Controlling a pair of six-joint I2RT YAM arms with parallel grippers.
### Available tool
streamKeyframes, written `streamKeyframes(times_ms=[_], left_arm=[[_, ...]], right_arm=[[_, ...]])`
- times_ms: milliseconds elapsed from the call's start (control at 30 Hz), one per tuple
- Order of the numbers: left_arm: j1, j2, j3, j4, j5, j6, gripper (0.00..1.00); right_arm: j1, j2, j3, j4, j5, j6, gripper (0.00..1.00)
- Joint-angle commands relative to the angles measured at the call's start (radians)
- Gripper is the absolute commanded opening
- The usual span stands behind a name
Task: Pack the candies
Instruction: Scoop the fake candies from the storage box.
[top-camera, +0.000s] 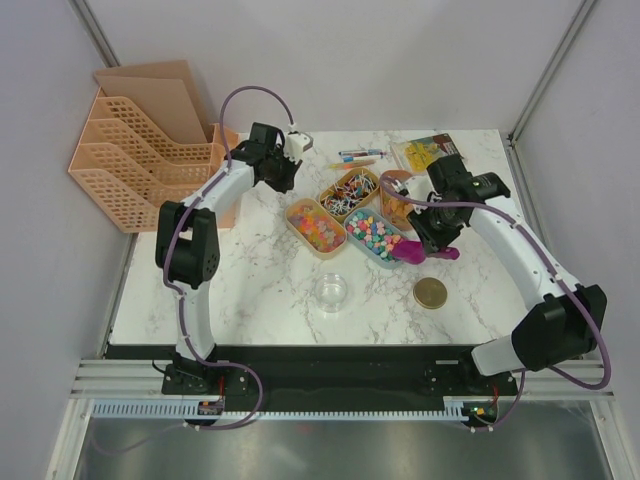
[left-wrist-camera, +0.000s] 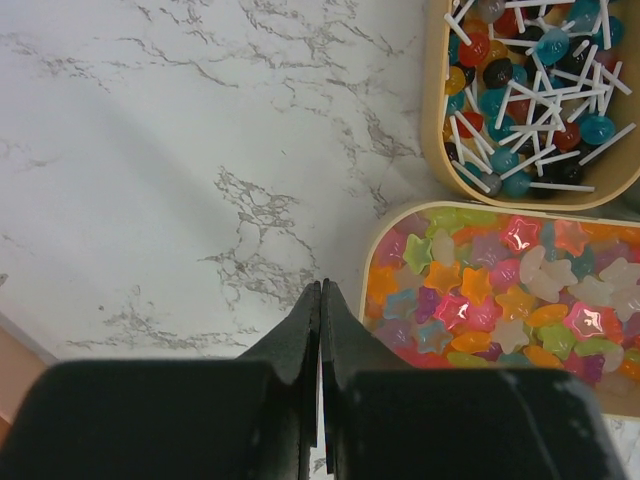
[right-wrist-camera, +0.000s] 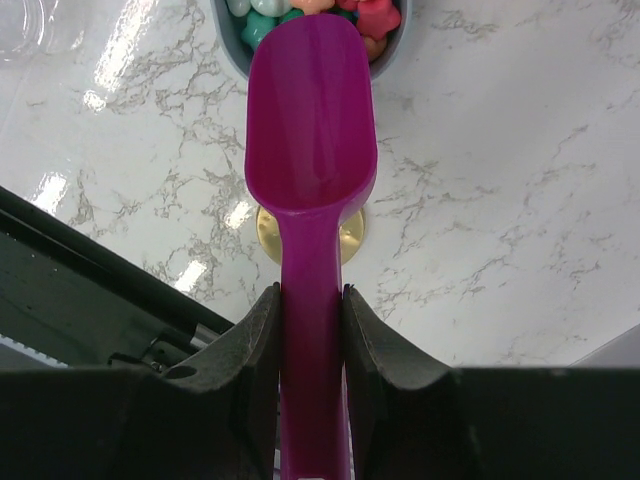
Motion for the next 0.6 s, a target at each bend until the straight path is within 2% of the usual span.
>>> streamKeyframes(times_ms=[0,200,400,567], left_arm=[[-0.003,-0.052,-0.021,0.061,-0.023,-0.015,0.02],[-0.003,-0.084,-0.065,0.094,-0.009,-0.015,0.02],[-0.003,-0.147,-0.142,0.143,0.018,-0.027,0.02],[-0.001,-0.18,-0.199,0.154,0.038,-0.032,0.02]], right_arm=[[-0.002,0.043,0.041,-0.035,0.006,-0.02,0.0],[-0.002,0.123,0.107,-0.058,0.009,-0.024,0.0],[-0.002,0.271,0.216,-0.073,0.006,-0.017,0.0],[0.035,0.35,0.303,-0.072,0.035,-0.014,0.0]])
